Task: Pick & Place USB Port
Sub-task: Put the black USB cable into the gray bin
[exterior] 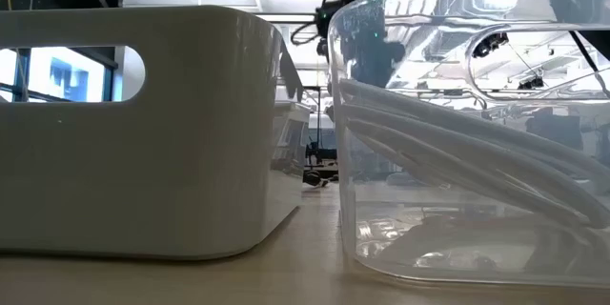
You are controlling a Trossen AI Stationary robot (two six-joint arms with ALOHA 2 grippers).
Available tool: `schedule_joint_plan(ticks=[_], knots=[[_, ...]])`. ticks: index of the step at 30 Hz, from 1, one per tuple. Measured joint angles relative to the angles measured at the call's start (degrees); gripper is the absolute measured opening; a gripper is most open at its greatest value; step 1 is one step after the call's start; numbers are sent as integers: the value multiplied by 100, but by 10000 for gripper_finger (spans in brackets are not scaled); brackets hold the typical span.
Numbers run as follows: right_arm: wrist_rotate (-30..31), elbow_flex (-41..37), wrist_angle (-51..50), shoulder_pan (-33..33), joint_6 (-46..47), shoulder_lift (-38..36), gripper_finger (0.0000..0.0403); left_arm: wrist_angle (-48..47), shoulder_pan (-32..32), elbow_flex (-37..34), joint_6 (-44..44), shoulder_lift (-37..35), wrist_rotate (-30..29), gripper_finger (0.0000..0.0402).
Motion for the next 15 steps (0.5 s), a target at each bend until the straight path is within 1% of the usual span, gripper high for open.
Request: schedule_joint_plan(ticks=[4, 8, 11, 15], knots=[[332, -400, 353, 115, -36, 0, 252, 34, 0, -168, -38, 0, 0, 154], [507, -689, 806, 227, -185, 2, 252, 59, 0, -187, 26, -1, -45, 154], [672, -782, 1287, 305, -279, 1, 252, 73, 2, -187, 37, -9, -118, 154], [837, -781, 1653, 336, -264, 0, 252, 71, 1, -187, 79, -18, -135, 154]])
